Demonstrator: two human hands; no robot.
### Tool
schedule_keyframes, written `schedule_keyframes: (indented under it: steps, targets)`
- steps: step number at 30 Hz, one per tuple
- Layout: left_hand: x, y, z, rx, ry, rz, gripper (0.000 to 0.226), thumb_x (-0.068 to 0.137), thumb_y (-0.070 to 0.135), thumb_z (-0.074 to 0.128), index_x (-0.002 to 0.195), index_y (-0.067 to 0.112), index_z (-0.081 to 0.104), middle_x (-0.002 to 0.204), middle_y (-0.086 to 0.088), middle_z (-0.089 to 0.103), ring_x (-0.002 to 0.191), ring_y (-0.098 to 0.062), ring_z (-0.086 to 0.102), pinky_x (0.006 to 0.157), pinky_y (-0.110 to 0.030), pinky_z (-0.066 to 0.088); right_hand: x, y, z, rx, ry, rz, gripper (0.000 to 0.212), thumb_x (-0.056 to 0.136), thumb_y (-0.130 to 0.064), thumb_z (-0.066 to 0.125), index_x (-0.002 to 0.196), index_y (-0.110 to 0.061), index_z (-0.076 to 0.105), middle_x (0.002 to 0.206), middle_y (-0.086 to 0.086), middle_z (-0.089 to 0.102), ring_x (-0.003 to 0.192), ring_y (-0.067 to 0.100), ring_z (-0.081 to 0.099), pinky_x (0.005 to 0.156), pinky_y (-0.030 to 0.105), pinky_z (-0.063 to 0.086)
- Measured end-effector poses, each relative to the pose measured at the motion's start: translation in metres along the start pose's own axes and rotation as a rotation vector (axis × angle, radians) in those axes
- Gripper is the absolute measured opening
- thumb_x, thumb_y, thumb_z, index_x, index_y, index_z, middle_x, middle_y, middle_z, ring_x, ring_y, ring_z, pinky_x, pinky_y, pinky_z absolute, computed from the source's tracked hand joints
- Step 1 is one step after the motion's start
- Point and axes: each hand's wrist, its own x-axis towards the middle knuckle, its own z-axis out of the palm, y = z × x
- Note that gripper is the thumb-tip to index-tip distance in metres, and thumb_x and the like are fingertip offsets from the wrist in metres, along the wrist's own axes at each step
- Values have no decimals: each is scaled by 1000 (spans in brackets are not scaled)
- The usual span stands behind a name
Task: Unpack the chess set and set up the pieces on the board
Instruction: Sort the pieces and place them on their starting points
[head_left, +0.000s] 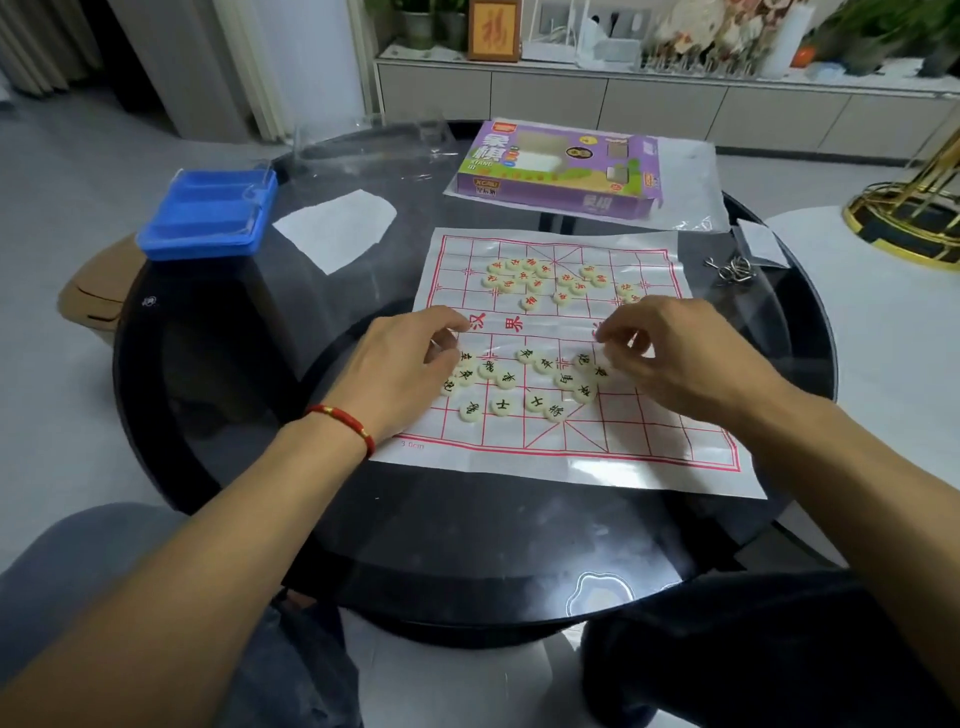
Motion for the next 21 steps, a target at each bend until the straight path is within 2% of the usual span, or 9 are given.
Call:
schedule_keyframes:
  steps: [4,6,9,12,16,19,21]
  targets:
    - [-5,-8,-1,45,1,-6,37,104,19,49,139,27,53,127,5,63,98,-6,53,79,-16,45,-4,10,1,-111,-42,163,30,100,-33,57,128,-27,65,131,3,65,111,27,63,90,44,57]
    - [-10,-11,-5,56,-1,-17,38,103,16,47,140,26,51,127,5,62,101,-8,54,85,-23,49,-8,9,4,-113,-63,162,29,100,-36,55,125,-28,66,129,3,63,112,28,61,88,45,56]
    - [-21,-17,-13,92,-3,-29,42,101,12,49,141,27,50,126,5,61,104,-9,53,91,-27,49,-15,2,12,-108,-40,96,24,99,-34,55,117,-28,70,118,2,64,103,27,62,82,43,57]
    - [-30,-26,-22,105,16,-65,39,102,14,47,139,26,53,127,3,62,103,-8,52,90,-26,48,-17,-10,20,-128,-19,19,26,99,-32,51,117,-28,70,119,2,64,103,26,61,79,42,58]
    - [-32,-31,-30,88,44,-112,36,104,16,47,137,26,56,127,3,63,103,-9,55,87,-23,47,-16,-23,23,-137,-7,-25,30,102,-33,48,123,-25,67,125,2,63,110,25,59,83,41,57]
    - [-30,-31,-35,74,17,-122,35,103,17,49,135,27,58,128,4,63,109,-11,57,89,-24,49,-12,-24,19,-142,-30,-22,29,102,-33,50,124,-25,67,127,1,63,113,23,59,84,41,58]
    - [-27,-32,-39,81,-14,-115,34,102,17,50,132,30,59,126,6,63,106,-9,57,85,-21,49,-9,-22,15,-116,-34,-19,29,100,-33,53,125,-25,67,127,0,63,112,22,61,84,40,57]
